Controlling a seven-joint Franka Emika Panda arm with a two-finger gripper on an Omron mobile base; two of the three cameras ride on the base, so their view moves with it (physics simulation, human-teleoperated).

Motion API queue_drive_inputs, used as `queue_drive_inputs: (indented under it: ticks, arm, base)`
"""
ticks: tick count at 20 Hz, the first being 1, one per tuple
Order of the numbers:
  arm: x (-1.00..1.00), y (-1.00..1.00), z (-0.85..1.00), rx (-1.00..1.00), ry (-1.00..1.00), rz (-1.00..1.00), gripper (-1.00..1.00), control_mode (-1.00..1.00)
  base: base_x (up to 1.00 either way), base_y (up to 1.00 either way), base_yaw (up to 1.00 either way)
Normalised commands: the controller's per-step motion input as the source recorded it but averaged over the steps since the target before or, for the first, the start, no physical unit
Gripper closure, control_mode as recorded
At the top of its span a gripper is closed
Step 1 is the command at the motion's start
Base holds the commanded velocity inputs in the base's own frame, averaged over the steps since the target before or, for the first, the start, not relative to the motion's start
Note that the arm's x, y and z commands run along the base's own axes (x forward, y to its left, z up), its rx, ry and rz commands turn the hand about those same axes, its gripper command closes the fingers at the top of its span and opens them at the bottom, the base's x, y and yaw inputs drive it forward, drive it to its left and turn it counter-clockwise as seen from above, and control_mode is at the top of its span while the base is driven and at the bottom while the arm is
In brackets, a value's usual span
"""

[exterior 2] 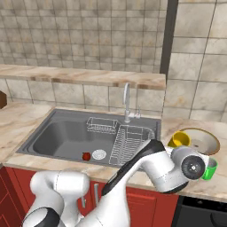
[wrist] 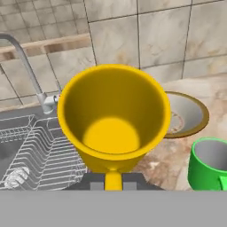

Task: Clear the mugs and bowl far away from the sink.

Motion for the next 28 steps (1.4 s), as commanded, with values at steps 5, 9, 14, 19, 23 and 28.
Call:
queue_drive_inputs:
  ticks: [5,9,14,19,23,28]
  arm:
    - [0.0,0.0,0.0,0.0,0.0,0.0,1.0,1.0]
    - [0.0,0.0,0.0,0.0,0.0,0.0,1.0,1.0]
    - [0.0,0.0,0.0,0.0,0.0,0.0,1.0,1.0]
    - [0.0,0.0,0.0,0.0,0.0,0.0,1.0,1.0]
    - [0.0,0.0,0.0,0.0,0.0,0.0,1.0,1.0]
    - [0.0,0.0,0.0,0.0,0.0,0.0,1.0,1.0]
  base:
    - [-0.89,0.32,-0.3]
    - [-0.86,0.33,-0.78]
    - [-0.56,0.14,-0.92]
    - [-0.35,0.09,-0.98]
    - [-0.04,0.0,-1.0]
    - [0.1,0.0,-1.0]
